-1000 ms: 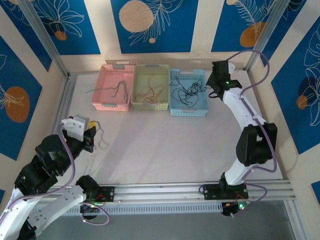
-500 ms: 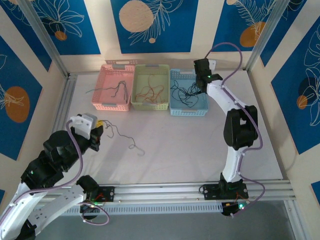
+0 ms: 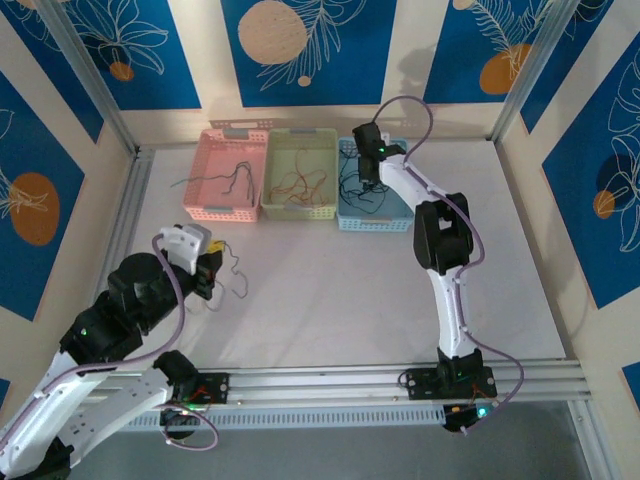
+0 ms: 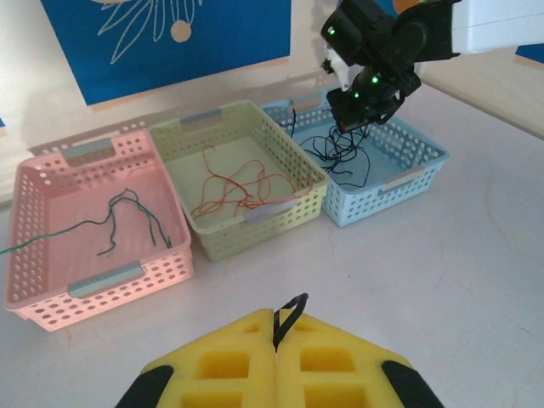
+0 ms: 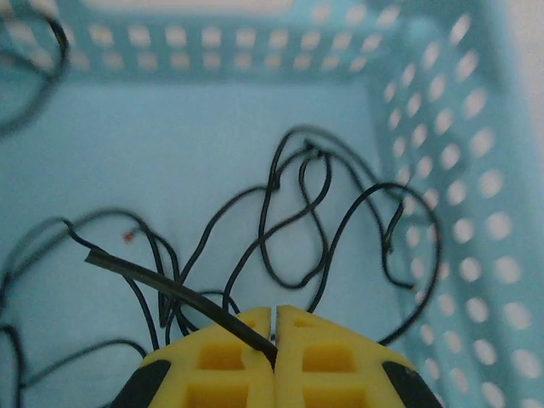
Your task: Untangle the cables
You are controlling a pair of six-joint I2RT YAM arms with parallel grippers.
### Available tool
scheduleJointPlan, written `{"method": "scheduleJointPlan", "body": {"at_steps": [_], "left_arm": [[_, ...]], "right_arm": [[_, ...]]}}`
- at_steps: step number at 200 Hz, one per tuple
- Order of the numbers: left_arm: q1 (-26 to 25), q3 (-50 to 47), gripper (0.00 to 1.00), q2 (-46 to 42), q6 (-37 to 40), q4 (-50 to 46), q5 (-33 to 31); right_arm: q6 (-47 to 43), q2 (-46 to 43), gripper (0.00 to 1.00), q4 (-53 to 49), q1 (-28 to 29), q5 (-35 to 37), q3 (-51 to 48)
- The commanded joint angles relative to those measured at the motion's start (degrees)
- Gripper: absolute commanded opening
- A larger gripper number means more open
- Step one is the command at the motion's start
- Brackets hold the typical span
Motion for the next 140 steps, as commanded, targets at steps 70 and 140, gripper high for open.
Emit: {"method": "scheduleJointPlan", "body": {"at_steps": [70,140], "left_arm": [[-0.3,2.4,0.0,4.4,-2.1,4.1,6.9],[-0.3,8.5,0.0,14.4,-2.4,9.5,12.6]], "right_arm": [[2.8,-11.3,0.31,-5.2,-1.2,-11.4,-1.4],[1.1,-33.5,0.52,-0.2,-2.9,-26.4,-16.2]]}}
